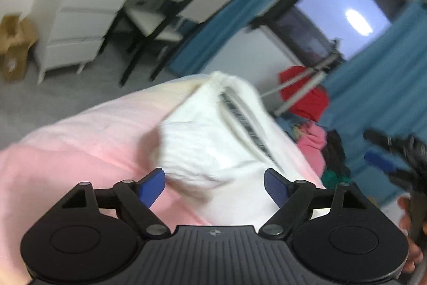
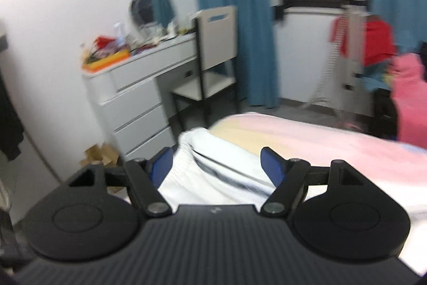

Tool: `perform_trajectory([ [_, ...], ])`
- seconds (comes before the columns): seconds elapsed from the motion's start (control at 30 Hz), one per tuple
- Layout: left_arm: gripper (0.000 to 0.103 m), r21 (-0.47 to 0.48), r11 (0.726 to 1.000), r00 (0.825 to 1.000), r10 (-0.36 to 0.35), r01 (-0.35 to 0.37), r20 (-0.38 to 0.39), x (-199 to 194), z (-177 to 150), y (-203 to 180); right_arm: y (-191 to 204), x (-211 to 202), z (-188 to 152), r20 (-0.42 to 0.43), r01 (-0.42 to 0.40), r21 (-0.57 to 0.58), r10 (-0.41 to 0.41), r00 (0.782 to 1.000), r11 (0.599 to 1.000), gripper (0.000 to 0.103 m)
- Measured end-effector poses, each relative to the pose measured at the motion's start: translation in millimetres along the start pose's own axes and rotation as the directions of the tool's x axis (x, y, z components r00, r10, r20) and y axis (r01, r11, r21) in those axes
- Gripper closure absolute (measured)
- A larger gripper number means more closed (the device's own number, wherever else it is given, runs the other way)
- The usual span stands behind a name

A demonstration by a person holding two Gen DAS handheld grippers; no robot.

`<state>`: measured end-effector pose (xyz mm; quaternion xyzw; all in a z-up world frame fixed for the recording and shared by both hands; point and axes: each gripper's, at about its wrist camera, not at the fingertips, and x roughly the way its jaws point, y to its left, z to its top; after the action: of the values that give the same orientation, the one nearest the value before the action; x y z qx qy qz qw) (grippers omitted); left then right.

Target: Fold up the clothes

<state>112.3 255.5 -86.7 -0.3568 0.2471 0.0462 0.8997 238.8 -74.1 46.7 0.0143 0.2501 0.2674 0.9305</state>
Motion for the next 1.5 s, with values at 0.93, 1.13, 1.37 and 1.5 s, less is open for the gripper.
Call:
perform_trajectory([
  [0.93,0.019,0.209,0.971,0.991,0.125,-0.113,-0.049,-19.1,-58.2,-73.6,-134.5,-198.7,-191.2,0.01,0.388,0.529,-0.462,0.887,0.755,0.028],
  [1.13,0.018,0.463,0.87,0.986,0.136,-0.167,0.101,4.1,-30.7,-89.9,-175.1,-184.8,-173.3,-0.04,0.414,0.481,-0.452,0.891,0.773,0.028],
  [1.37,0.018,0.697,0.712,0.995,0.095,-0.085,0.024,52.3,-51.3,-93.6,-229.7,-162.6,-130.7,-0.115,0.456,0.366,-0.447,0.887,0.811,0.029],
  [1.5,0.018,0.794,0.602,0.994,0.102,-0.082,0.026,74.8,-76.7,-93.9,-263.4,-143.2,-106.7,-0.184,0.48,0.283,-0.444,0.877,0.83,0.029],
])
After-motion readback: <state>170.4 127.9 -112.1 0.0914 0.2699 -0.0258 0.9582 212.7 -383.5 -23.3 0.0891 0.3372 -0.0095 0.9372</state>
